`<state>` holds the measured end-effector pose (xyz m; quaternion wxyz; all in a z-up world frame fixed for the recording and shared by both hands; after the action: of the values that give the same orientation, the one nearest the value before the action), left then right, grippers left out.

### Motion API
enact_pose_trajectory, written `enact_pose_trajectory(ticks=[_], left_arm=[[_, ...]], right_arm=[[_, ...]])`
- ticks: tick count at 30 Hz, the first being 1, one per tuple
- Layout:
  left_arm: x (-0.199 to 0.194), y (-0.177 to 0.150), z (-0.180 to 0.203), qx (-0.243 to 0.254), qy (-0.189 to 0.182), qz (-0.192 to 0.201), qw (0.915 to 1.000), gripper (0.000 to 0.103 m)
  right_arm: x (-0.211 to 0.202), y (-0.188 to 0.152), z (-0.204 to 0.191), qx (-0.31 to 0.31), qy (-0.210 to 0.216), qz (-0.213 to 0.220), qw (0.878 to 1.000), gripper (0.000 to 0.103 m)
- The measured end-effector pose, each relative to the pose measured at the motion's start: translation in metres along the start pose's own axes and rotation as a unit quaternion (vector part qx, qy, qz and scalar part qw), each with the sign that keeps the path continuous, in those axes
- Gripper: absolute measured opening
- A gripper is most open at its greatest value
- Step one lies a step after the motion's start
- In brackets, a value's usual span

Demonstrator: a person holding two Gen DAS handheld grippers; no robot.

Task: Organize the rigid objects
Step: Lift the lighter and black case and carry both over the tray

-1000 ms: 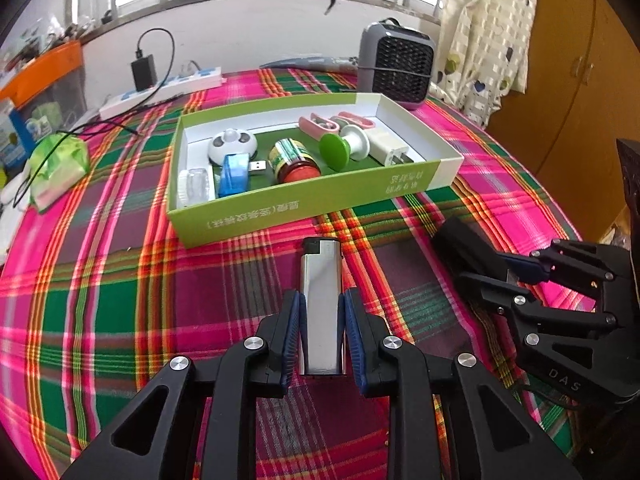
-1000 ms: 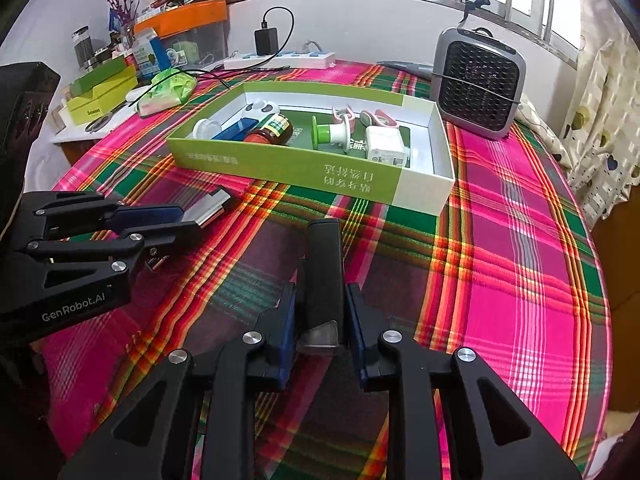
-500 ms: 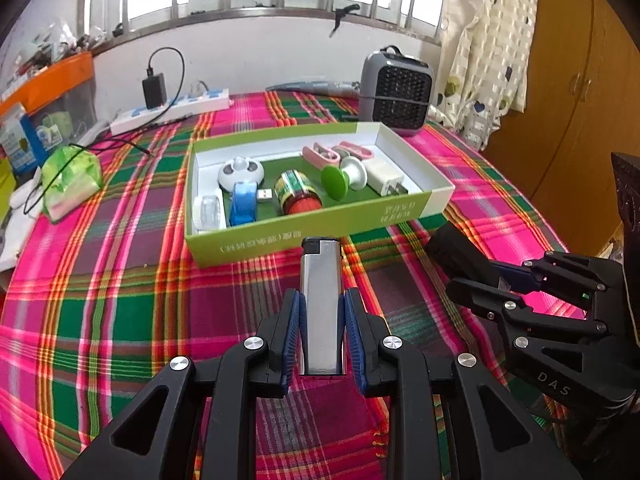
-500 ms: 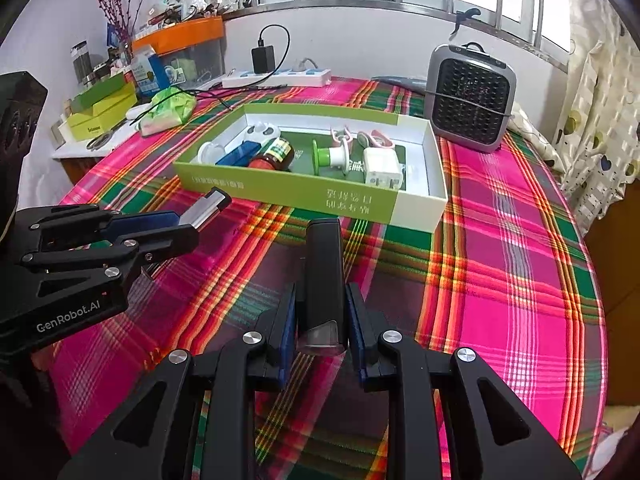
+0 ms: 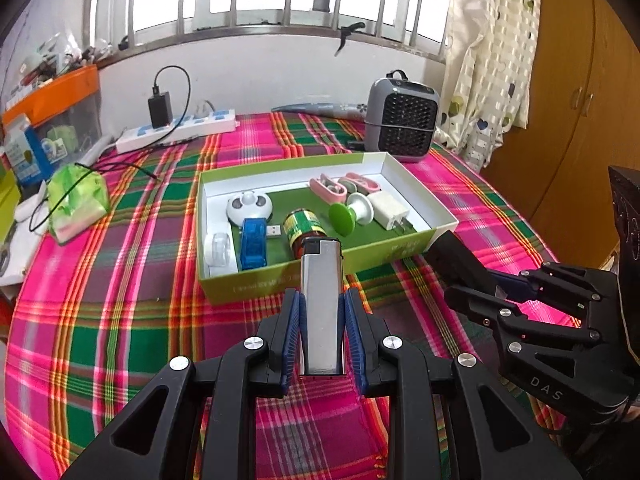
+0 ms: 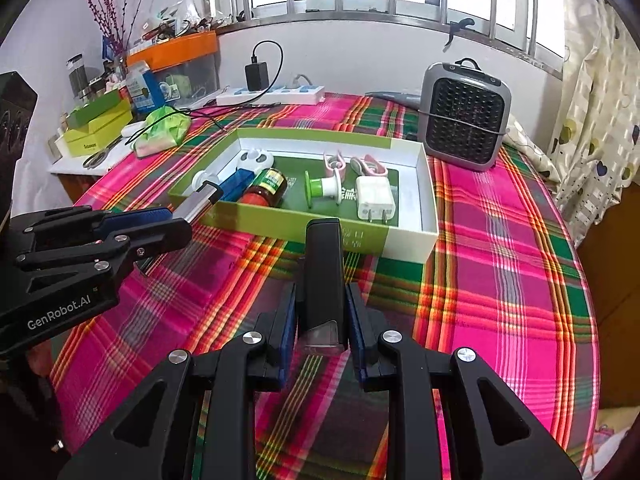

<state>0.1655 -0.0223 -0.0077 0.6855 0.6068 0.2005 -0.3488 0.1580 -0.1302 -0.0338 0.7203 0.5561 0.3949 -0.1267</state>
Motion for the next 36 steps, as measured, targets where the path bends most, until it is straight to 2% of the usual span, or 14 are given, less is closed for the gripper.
enact_pose_trajectory(ticks=[15,36], left_arm=[[0.008,0.024,-0.007,-0.006,0.001,0.005,1.0000,0.022],[0.048,0.057,-0.031,-0.027,0.018,-0.007,0.9995,0.022]], right_arm=[[0.007,0.021,0.012,-0.003,-0.007,0.004,1.000,0.025],[0.043,0.056,0.042,-0.007,-0.015,-0.014,1.000,0.025]])
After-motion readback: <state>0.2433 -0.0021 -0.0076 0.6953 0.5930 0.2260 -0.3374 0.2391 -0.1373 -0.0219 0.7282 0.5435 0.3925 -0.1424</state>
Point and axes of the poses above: each gripper's, at about its wrist camera, not at the fingertips, and x roughly the way its jaws point, z to its right, y to its top, the point moved 9 cm from there along x, roughly the way its jaws point, and after that the axes turned 8 degrees about -x, right-handed, at the moved point
